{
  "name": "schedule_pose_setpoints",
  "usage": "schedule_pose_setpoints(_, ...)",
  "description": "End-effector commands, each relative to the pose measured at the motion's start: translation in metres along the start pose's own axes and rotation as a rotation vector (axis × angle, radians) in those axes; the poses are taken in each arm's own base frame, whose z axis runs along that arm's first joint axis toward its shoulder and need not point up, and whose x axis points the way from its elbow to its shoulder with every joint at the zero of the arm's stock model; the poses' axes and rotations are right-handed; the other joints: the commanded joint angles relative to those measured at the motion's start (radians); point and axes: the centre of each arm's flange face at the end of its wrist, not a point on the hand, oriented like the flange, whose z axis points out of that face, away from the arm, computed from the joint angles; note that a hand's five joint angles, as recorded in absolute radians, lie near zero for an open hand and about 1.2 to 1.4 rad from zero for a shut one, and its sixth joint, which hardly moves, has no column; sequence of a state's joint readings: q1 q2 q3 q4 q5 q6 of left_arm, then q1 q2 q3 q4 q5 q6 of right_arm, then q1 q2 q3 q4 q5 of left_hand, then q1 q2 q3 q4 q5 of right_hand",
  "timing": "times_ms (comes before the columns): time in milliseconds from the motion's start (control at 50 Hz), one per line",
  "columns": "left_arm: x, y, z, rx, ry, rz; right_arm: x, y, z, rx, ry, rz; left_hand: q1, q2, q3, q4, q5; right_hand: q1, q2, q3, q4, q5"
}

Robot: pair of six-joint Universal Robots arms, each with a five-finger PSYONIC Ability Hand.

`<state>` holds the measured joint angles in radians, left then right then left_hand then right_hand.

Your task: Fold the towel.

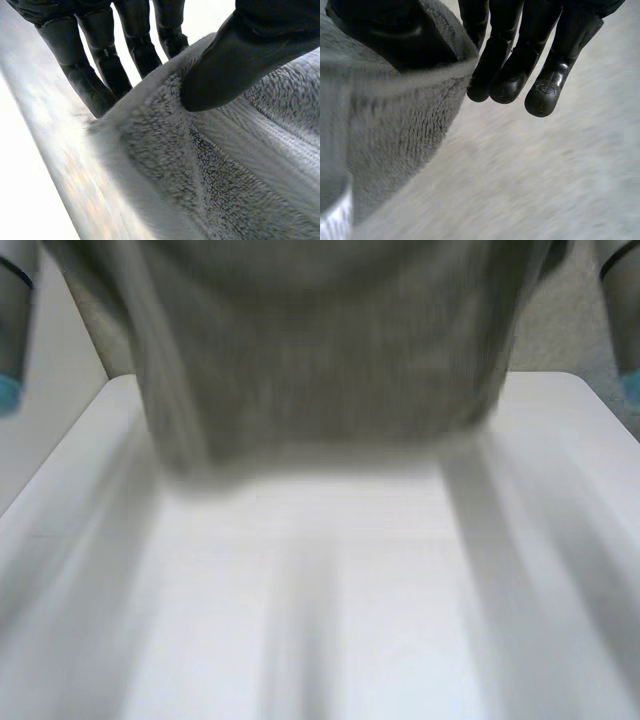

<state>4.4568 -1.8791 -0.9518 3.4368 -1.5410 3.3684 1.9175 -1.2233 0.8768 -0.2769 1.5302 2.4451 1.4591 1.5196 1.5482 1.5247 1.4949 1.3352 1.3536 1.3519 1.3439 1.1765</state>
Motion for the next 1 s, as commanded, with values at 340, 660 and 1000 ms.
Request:
schedule_pose_setpoints(340,0.024,0.158,-0.117,-0.514,0.165,-0.062,-0.092,0.082,-0.121,-0.455,-0.542,0.152,-0.063,-0.123,-0.152,-0.128,-0.273,0.061,0.043,0.044,0.052,0.045)
schedule_pose_setpoints(660,0.034,0.202,-0.189,-0.721,0.295,0.155,-0.124,0.134,-0.18,-0.681,-0.69,0.145,-0.063,-0.123,-0.152,-0.128,-0.273,0.061,0.043,0.044,0.052,0.045)
schedule_pose_setpoints(1000,-0.015,0.094,-0.177,-0.56,0.198,0.164,-0.022,0.062,-0.177,-0.647,-0.724,0.077,-0.063,-0.123,-0.152,-0.128,-0.273,0.061,0.043,0.044,0.052,0.045)
